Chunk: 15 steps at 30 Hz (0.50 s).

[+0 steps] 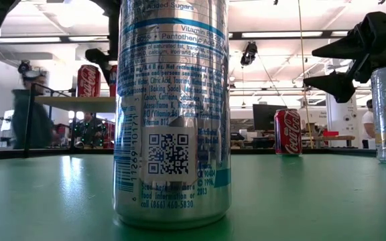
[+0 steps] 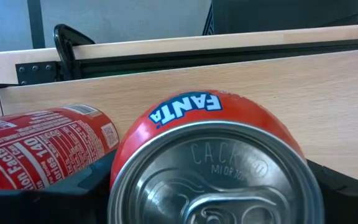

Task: Place canned beverage on shelf
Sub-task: Put the bottom red soda can on the shelf

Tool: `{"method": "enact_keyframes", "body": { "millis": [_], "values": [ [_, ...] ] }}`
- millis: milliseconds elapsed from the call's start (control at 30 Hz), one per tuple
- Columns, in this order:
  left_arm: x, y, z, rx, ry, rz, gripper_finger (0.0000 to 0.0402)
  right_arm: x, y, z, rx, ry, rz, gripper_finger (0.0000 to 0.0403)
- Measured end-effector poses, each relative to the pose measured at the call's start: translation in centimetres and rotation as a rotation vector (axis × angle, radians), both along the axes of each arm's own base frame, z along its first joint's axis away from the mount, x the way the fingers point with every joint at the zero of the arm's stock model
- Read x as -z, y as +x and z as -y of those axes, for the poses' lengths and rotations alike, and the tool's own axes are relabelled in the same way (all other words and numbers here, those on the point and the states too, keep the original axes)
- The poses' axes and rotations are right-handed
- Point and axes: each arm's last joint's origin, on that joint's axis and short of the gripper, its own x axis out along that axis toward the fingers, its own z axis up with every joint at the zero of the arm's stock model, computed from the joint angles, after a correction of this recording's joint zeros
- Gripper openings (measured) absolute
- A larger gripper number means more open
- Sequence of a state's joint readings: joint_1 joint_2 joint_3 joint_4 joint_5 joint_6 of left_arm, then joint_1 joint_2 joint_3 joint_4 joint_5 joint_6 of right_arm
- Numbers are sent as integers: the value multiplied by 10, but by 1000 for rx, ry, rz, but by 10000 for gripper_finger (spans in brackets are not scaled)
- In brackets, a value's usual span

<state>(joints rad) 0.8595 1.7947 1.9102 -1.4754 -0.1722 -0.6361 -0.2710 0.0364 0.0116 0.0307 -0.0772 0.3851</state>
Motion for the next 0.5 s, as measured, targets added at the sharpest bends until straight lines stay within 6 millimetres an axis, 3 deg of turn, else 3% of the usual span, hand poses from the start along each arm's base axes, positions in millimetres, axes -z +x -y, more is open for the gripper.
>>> {"method": "enact_keyframes", "body": {
  "millis": [233,500],
  "values": [
    [0,0,0,-1,-1,-1,296,0,0,0,0,0,0,382],
    [1,-1,1,-5,-20,-17,356,0,0,0,0,0,0,382]
  ]
}}
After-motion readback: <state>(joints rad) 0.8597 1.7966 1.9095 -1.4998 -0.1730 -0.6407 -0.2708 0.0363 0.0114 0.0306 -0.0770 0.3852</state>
